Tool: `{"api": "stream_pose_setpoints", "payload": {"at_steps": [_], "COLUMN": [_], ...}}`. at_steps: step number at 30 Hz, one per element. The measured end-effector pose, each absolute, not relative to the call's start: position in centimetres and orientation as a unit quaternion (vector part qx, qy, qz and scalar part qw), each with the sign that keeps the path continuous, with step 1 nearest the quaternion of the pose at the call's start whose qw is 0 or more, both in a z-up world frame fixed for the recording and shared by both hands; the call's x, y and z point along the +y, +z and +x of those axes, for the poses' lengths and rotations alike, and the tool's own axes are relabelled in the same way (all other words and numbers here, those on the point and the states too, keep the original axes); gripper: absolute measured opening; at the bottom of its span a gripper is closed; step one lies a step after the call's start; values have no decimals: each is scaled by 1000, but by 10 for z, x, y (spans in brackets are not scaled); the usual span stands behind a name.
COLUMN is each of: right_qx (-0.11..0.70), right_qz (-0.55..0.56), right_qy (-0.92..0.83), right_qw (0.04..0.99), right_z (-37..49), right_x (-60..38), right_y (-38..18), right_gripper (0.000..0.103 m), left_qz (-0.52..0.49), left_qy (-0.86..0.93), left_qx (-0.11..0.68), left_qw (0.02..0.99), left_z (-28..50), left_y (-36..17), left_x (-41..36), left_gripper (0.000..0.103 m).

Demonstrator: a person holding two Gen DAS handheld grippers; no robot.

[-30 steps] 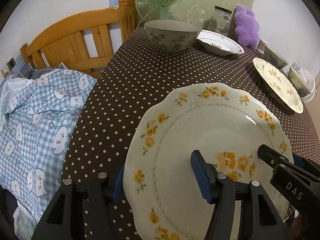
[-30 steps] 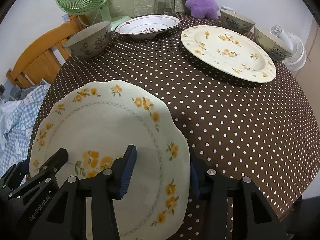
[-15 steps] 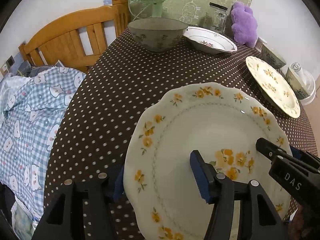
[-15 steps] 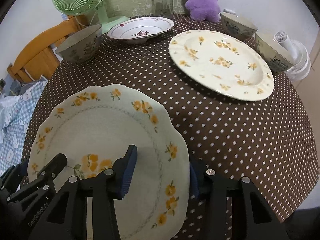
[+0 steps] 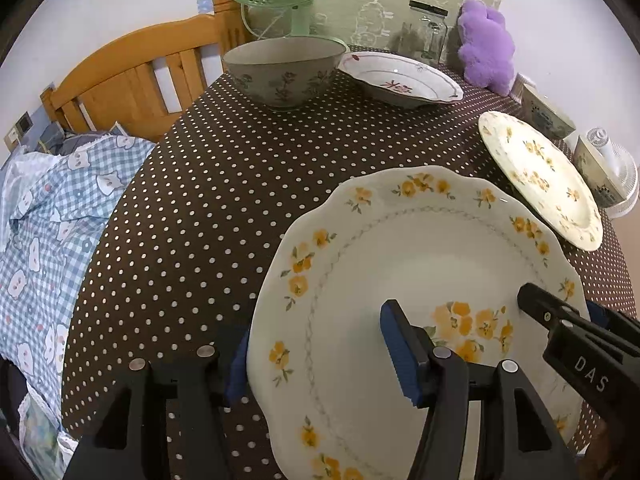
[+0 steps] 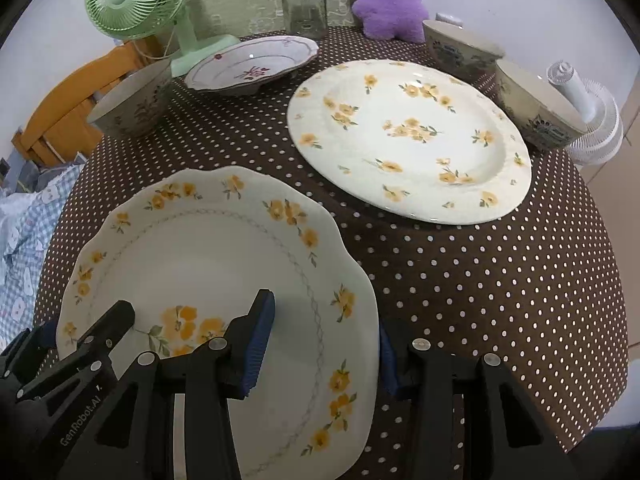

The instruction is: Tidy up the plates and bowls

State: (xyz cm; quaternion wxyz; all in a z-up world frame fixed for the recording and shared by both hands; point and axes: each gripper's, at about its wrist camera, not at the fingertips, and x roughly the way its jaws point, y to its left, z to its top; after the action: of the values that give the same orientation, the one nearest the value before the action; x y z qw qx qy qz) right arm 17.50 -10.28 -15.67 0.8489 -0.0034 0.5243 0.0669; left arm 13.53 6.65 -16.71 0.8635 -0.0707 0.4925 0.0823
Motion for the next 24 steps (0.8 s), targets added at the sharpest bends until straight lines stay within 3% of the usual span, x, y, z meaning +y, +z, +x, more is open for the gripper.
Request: {"api": "stream_pose_setpoints", "payload": {"at_steps": [6,10,14,17,24], "right_qx": [534,543,528,513,492], "right_qz": [-1,21,24,22,23], "right_qy": [72,76,76,73,70], "right_qw": [843,836,845,855,868], "right_z": [176,179,175,173,174], "right_x": [-104,-109,-111,-114,-126], "right_y": [-158,-157,-142,-127,-95], "right_gripper": [51,52,69,75,76], "left_qz": [-65,-47,-49,-51,-55], "left_qy": [87,81,77,77,68], "left_qx": [501,495,495,492,478], "left_qw": [859,864,864,866,874], "left_z": [139,138,136,137,141], "left_y": [-167,-157,-145,-134,-106], "left_x": [63,58,60,60,47], "left_gripper": [63,82,92,96,100]}}
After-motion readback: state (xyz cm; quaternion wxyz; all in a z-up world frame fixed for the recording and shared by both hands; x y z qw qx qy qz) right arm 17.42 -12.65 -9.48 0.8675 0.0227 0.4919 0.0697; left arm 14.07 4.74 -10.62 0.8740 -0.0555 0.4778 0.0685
